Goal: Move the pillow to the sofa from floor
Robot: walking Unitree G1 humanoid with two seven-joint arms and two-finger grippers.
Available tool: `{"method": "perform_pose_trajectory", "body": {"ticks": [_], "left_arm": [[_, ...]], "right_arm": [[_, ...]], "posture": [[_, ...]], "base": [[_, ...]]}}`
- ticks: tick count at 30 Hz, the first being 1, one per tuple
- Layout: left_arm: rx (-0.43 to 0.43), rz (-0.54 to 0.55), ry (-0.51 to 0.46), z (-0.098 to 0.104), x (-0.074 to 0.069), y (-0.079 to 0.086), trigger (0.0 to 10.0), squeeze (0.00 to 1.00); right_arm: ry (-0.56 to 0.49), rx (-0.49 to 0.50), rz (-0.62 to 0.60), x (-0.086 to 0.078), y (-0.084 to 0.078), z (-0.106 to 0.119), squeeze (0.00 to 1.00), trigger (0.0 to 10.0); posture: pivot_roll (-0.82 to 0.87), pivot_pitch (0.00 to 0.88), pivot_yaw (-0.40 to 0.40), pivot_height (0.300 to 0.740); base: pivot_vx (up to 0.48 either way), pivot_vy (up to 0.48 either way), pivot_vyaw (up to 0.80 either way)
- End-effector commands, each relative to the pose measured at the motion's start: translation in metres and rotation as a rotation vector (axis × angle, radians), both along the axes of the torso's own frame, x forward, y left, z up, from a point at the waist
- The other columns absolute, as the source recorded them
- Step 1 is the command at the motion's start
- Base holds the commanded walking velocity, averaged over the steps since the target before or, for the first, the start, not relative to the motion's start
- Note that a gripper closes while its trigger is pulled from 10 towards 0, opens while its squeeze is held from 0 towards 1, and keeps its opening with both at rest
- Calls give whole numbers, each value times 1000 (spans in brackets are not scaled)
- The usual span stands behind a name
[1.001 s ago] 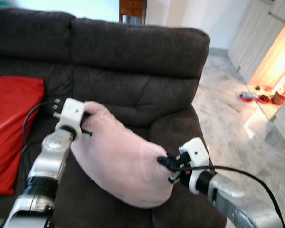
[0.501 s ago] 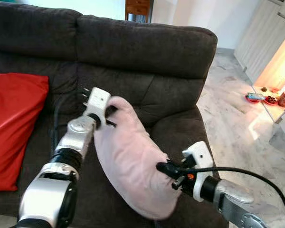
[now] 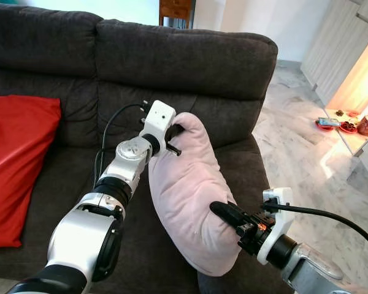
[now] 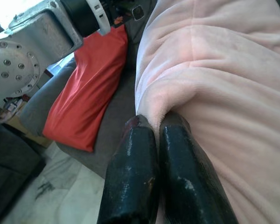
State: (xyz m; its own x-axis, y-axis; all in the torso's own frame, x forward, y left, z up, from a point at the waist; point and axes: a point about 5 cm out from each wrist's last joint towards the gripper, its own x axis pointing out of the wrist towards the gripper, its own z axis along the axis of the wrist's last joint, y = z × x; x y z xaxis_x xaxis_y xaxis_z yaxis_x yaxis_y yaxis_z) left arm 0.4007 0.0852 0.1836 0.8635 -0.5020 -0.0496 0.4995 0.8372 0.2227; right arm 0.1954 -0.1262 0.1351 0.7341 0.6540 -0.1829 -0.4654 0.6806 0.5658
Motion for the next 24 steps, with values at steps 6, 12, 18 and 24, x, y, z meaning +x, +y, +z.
{"method": "perform_pose_trajectory", "body": {"ticks": [6,12,18,24], "left_arm": [[-17,-23,26,-11,-4,-6,10000,0],[-26,-32,58,-25,-9,-10,10000,1000],[-32,-44,60,-27,-11,-15,10000,1000],[-30,1,34,-22,-8,-10,10000,1000]], "right_arm": [[-31,49,-39,-3,2,11,0,10000],[-7,35,-65,-5,-3,7,0,10000],[39,20,-116,-7,-15,-2,0,10000],[51,40,-130,-8,-16,-3,0,10000]], "posture": [[-51,0,-82,740],[-55,0,-86,740],[-61,0,-85,740],[-62,0,-82,740]], "base": [[0,0,0],[0,0,0],[0,0,0],[0,0,0]]}}
